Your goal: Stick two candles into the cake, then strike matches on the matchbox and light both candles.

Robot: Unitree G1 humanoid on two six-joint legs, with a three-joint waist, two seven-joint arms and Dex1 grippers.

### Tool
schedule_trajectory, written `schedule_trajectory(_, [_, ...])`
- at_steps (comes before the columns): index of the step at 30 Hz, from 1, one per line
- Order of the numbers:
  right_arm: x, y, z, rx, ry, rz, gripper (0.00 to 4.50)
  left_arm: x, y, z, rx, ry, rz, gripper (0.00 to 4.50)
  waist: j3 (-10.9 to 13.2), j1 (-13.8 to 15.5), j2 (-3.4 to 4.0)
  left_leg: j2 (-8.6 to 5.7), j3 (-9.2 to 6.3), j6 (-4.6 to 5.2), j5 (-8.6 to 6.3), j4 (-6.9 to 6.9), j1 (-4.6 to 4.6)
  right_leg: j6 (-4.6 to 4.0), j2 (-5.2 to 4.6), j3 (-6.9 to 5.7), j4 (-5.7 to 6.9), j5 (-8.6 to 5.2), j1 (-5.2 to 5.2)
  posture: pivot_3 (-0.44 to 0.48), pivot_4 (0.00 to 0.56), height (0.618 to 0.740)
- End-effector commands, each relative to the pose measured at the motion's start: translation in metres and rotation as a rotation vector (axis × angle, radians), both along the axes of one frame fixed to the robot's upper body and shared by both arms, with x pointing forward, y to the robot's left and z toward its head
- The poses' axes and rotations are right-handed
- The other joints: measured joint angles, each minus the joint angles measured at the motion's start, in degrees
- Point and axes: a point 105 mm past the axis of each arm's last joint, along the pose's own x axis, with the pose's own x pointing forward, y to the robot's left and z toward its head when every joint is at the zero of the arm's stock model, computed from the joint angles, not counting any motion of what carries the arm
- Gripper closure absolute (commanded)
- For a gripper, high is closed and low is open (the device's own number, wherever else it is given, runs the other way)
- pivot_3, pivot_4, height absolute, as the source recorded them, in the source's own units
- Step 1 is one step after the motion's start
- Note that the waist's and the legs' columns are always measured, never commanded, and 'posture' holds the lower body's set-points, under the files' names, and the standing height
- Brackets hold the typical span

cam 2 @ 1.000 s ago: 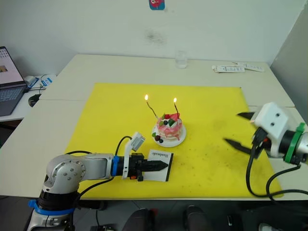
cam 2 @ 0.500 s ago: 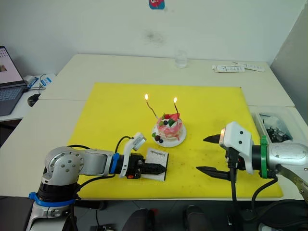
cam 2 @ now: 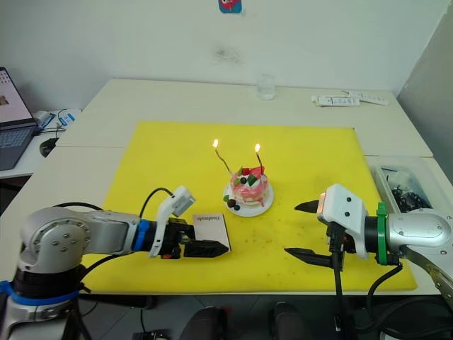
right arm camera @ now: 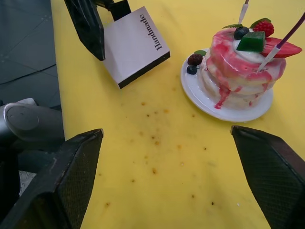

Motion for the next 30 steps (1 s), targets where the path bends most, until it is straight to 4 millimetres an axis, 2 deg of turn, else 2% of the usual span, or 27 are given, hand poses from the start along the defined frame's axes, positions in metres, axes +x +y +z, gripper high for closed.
schedule_trajectory(1, [0.002, -0.003, 0.007, -0.011, -0.04, 0.008, 0.0, -0.007, 0.006, 0.007, 0.015, -0.063, -0.035, 0.04, 0.0, 0.0, -0.01, 0.0, -0.01, 0.0, 0.0, 0.0, 0.0, -0.01, -0.02, -0.02, 0.01, -0.01, 0.0, 0.0, 0.15, 0.74])
schedule_trajectory(6, [0.004, -0.006, 0.008, -0.026, -0.048, 0.018, 0.0, -0.007, 0.017, 0.004, 0.061, -0.119, -0.041, 0.04, 0.0, 0.1, -0.01, -0.02, 0.01, 0.0, 0.0, 0.0, 0.0, -0.04, -0.25, -0.03, 0.0, -0.02, 0.0, 0.0, 0.15, 0.74])
schedule_trajectory(11, [0.006, -0.008, 0.014, -0.034, -0.06, 0.026, 0.0, -0.002, 0.048, 0.006, 0.159, -0.226, -0.052, 0.04, 0.0, 0.0, -0.04, 0.02, 0.03, 0.0, 0.0, -0.04, 0.01, -0.11, -0.27, -0.03, 0.0, -0.05, -0.04, 0.0, 0.15, 0.74])
schedule_trajectory(16, [0.013, -0.019, 0.025, -0.034, -0.135, -0.013, 0.0, 0.014, 0.086, 0.027, 0.254, -0.48, -0.084, 0.04, 0.1, 0.2, -0.01, 0.02, 0.03, 0.0, -0.01, -0.09, 0.0, -0.26, -0.32, -0.1, -0.01, -0.14, -0.06, 0.0, 0.15, 0.74])
schedule_trajectory(19, [0.021, -0.03, 0.036, -0.024, -0.206, -0.061, 0.0, 0.032, 0.107, 0.047, 0.3, -0.653, -0.005, 0.04, 0.1, 0.2, -0.01, 0.02, 0.03, 0.0, -0.01, -0.09, -0.02, -0.28, -0.37, -0.13, -0.01, -0.16, -0.06, 0.0, 0.15, 0.74])
schedule_trajectory(25, [0.026, -0.056, 0.055, -0.024, -0.254, -0.106, 0.0, 0.032, 0.118, 0.058, 0.288, -0.748, 0.013, 0.04, 0.1, 0.2, -0.01, -0.02, 0.15, 0.01, -0.01, -0.09, -0.04, -0.25, -0.49, -0.11, -0.04, -0.15, -0.06, 0.0, 0.15, 0.74])
schedule_trajectory(30, [0.027, -0.061, 0.062, -0.012, -0.241, -0.091, 0.0, 0.031, 0.115, 0.063, 0.253, -0.757, 0.017, 0.04, 0.1, 0.2, -0.01, 0.02, 0.11, 0.01, -0.01, -0.1, -0.02, -0.25, -0.47, -0.16, -0.01, -0.15, -0.07, 0.0, 0.15, 0.74])
